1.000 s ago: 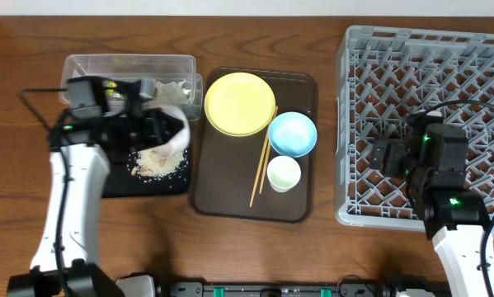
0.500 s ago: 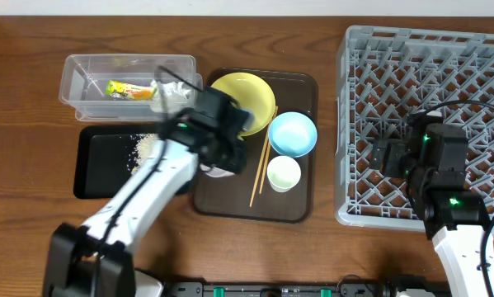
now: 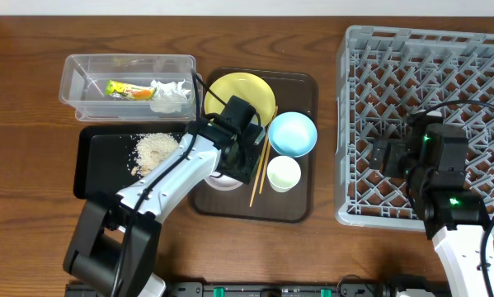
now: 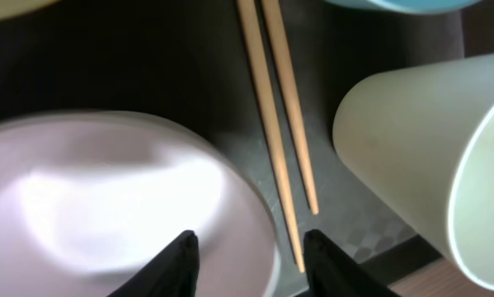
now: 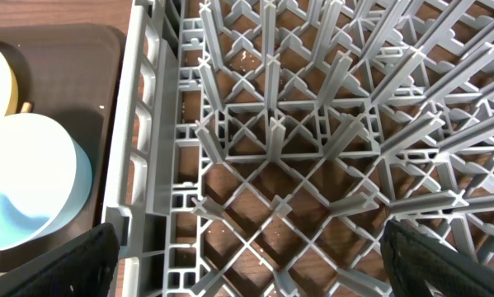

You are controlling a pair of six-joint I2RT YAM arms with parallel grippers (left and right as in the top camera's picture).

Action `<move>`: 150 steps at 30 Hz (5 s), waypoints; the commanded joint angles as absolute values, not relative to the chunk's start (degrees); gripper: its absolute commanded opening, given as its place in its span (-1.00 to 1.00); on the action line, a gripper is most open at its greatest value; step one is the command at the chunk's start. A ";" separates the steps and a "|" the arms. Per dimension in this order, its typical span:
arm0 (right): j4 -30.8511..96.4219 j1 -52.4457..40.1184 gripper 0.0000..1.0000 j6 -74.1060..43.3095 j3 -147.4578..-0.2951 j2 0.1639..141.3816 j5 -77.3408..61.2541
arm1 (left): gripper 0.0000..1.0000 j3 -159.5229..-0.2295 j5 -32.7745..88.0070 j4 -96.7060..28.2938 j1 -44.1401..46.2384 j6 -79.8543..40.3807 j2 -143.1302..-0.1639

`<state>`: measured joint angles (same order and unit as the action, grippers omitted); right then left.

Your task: Sort waste into correct bins and load items into the dishwasher rack

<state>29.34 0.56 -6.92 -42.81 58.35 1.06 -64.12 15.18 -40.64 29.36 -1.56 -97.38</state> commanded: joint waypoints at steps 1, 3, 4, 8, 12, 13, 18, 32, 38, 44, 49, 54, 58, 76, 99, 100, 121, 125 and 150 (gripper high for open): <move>29.39 -0.08 0.99 -6.33 -44.03 58.15 1.04 | -0.05 -66.46 14.50 -42.30 29.32 -1.63 -95.61; 29.39 -0.08 0.99 -6.35 -44.03 58.15 1.04 | 0.04 -68.27 14.52 -44.07 29.32 -1.63 -93.54; 29.39 -0.08 0.99 -6.35 -44.03 58.15 1.04 | 0.09 -69.14 14.52 -44.64 29.32 -1.63 -92.47; 29.36 -0.08 0.99 -6.35 -44.03 58.15 1.04 | 0.24 -70.94 14.52 -42.70 29.34 -1.63 -87.22; 29.36 -0.08 0.99 -6.35 -44.03 58.15 1.04 | 0.25 -70.89 14.52 -39.72 29.36 -1.76 -85.71; 29.39 -0.08 0.98 -6.35 -44.03 58.15 1.04 | 0.24 -70.76 14.52 -39.51 29.45 -2.07 -85.97; 29.39 -0.08 0.99 -6.35 -44.03 58.15 1.04 | 0.24 -69.91 14.52 -39.33 31.18 -3.79 -88.77; 29.39 -0.08 0.98 -6.35 -44.03 58.15 1.04 | -0.41 -69.52 14.50 -38.50 34.85 -5.96 -102.69; 29.41 -0.08 0.99 -6.33 -44.03 58.15 1.04 | -0.88 -69.56 14.50 -38.00 34.85 -5.93 -102.98; 29.41 -0.08 0.98 -6.33 -44.03 58.15 1.04 | -0.88 -70.15 15.73 -40.73 34.24 -6.57 -101.78; 27.92 -0.05 0.99 -6.37 -44.03 58.15 0.97 | -0.88 -72.01 20.43 -45.28 29.87 -6.57 -95.66; 20.12 -0.08 0.99 -5.34 -44.03 58.59 -9.78 | -0.87 -72.01 33.87 -40.99 20.08 -7.25 -87.85; 14.98 -0.08 0.98 -2.37 -44.03 61.49 -29.19 | -0.88 -71.90 47.48 -30.52 11.57 -16.34 -87.59; -8.78 -2.96 0.99 2.02 -44.03 80.31 -73.36 | -0.88 -71.88 79.53 -12.10 15.09 -36.77 -101.08; -23.55 -4.12 0.81 -2.94 -44.03 80.93 -72.31 | -0.88 -71.88 80.16 -9.91 19.64 -37.63 -101.08; -23.55 -3.68 0.81 -2.94 -44.03 80.93 -72.34 | -0.88 -71.88 80.16 -9.91 19.55 -37.63 -101.08; -23.35 -2.00 0.72 -2.92 -44.03 80.95 -76.88 | -0.88 -71.88 80.18 -9.89 19.27 -37.87 -101.08; -23.35 -2.07 0.66 -2.90 -44.03 80.95 -76.97 | -0.88 -71.88 80.18 -9.89 19.27 -37.87 -101.08; -11.92 -0.86 -0.16 -6.33 -44.05 80.88 -63.24 | 0.07 -71.77 40.97 -30.59 16.86 -16.86 -99.74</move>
<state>-11.81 -2.04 -3.95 -43.16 80.66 -67.22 -71.40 53.43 -28.58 18.81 -23.35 -101.14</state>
